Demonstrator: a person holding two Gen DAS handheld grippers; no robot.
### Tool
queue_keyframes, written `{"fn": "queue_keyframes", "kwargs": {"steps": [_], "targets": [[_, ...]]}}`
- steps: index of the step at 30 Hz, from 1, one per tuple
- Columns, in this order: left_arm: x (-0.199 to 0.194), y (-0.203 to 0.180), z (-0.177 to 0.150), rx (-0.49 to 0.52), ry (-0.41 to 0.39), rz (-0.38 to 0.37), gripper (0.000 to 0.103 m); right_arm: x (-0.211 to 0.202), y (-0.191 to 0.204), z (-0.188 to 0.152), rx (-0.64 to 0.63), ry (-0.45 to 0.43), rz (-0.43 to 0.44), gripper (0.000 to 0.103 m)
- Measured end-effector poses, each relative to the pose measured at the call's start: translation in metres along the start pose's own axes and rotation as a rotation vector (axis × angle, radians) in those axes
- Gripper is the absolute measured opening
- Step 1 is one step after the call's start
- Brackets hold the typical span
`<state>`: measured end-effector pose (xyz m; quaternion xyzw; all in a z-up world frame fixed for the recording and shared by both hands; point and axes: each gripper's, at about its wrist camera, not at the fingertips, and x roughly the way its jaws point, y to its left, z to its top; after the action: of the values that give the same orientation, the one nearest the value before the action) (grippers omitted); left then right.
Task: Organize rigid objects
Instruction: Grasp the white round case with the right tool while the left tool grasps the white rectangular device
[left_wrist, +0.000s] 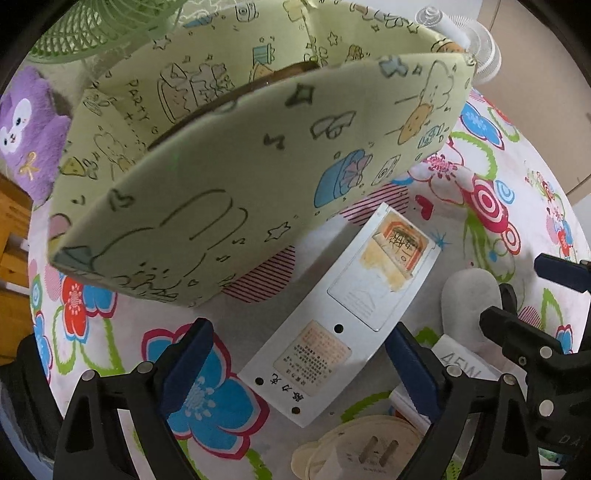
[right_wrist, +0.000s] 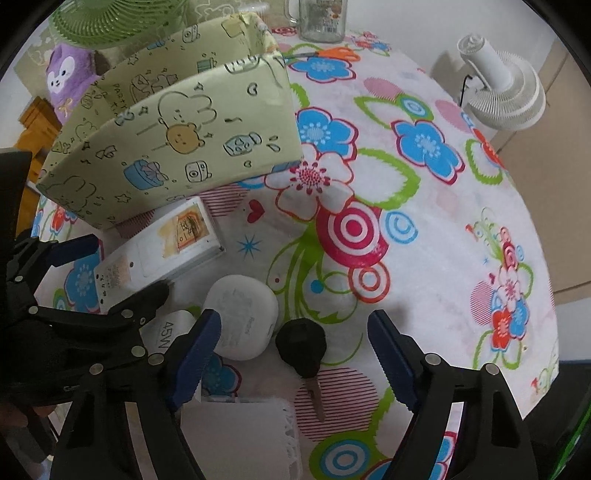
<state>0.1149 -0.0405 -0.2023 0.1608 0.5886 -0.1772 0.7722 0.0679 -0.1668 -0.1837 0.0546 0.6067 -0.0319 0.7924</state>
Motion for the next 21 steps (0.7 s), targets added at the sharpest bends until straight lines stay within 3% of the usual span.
{"fn": "queue_keyframes", "kwargs": {"steps": [7, 17, 19, 20, 21], "targets": [[0.003, -0.004, 0.004, 0.033, 0.007, 0.011, 0.094, 0.007, -0.002, 0.001, 0.053, 0.002, 0.051, 0.081], [-0.005, 0.011, -0.005, 0.096, 0.018, 0.030, 0.092, 0.020, 0.020, 0.012, -0.060, 0.011, 0.105, 0.074], [-0.005, 0.012, -0.005, 0.097, 0.021, 0.023, 0.091, 0.023, 0.026, 0.014, -0.080, 0.017, 0.121, 0.067], [-0.005, 0.013, -0.004, 0.103, 0.024, 0.030, 0.091, 0.026, 0.030, 0.015, -0.090, 0.027, 0.129, 0.055], [-0.004, 0.017, -0.005, 0.110, 0.022, 0.030, 0.091, 0.026, 0.032, 0.016, -0.089, 0.023, 0.123, 0.055]]}}
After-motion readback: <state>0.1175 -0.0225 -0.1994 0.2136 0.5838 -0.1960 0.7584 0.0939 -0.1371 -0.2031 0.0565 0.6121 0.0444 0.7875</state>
